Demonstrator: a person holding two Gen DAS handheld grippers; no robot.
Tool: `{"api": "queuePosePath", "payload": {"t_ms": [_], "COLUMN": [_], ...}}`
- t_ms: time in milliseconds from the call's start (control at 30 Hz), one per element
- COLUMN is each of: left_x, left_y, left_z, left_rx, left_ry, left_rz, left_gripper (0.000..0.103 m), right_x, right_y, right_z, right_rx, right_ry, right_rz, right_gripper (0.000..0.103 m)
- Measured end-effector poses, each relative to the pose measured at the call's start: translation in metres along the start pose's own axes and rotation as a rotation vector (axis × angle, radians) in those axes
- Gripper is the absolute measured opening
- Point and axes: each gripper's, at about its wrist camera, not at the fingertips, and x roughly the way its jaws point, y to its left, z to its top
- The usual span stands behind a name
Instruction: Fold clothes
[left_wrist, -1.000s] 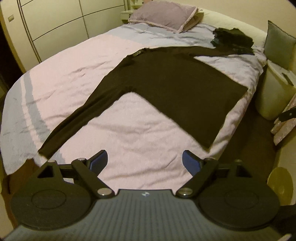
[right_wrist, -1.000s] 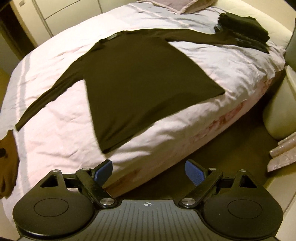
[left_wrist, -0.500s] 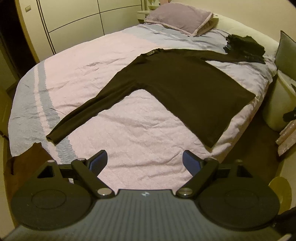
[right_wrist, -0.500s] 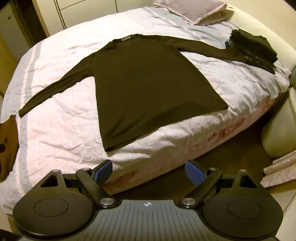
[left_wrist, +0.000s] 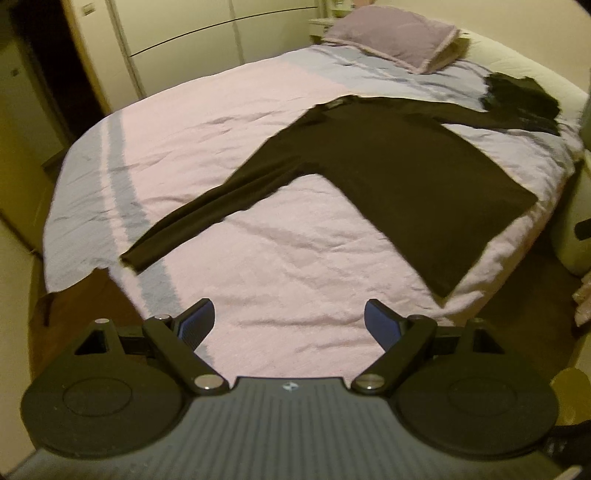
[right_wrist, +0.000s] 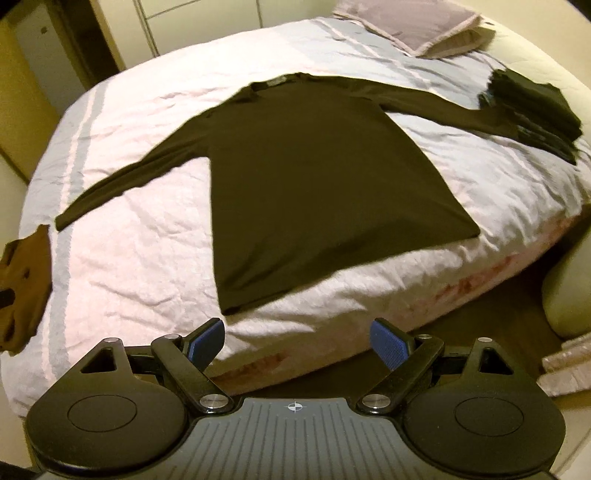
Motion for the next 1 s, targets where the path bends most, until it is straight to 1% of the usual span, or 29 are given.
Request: {"api": "queuePosePath", "payload": {"t_ms": [67,167,300,367,600,733,767,800,833,867,933,1000], "left_x": [-0.002,-0.005,0.003,0.015,0.094,0.153,0.166,0.179,0.187,0.194,0.208,0.221], "left_y": [0.008,0.023,0.055,0.074,0.151,0.182,0.189,0.197,0.205,0.213,0.229,0.245], "left_z": [-0.002,-0.006,-0.014,-0.014,0.0,0.013,0.014,0.016,0.016,0.016,0.013,0.007], "left_rx": [-0.014,-0.032,-0.053,-0.039,0.101,0.248,0.277,0.299,0.303,0.293,0.248,0.182], "left_ry": [-0.001,-0.002,0.039,0.048,0.069,0.09,0.099,0.106,0.105,0.102,0.104,0.121], "left_rz": [0.04,0.095,0.156,0.177,0.204,0.213,0.22,0.223,0.221,0.218,0.214,0.218], "left_gripper": [0.086,0.086,0.086,0.086,0.086,0.086,0.086,0.086,0.086,0.086,0.086,0.086], "right_x": [0.005,0.014,0.033,0.044,0.097,0.146,0.163,0.181,0.197,0.213,0.245,0.279], "right_y": [0.005,0.024,0.063,0.09,0.218,0.287,0.306,0.324,0.34,0.356,0.389,0.421], "right_z": [0.005,0.015,0.035,0.048,0.095,0.119,0.124,0.129,0.133,0.136,0.136,0.133], "right_rx": [-0.036,-0.139,-0.259,-0.333,-0.661,-0.818,-0.865,-0.902,-0.933,-0.968,-1.044,-1.129], "right_ry": [-0.017,-0.05,-0.059,-0.091,-0.167,-0.168,-0.165,-0.155,-0.141,-0.137,-0.144,-0.155], "right_rz": [0.031,0.065,0.132,0.166,0.233,0.287,0.3,0.315,0.332,0.349,0.381,0.41], "right_gripper": [0.089,0.089,0.089,0.089,0.088,0.087,0.078,0.062,0.056,0.052,0.052,0.052]}}
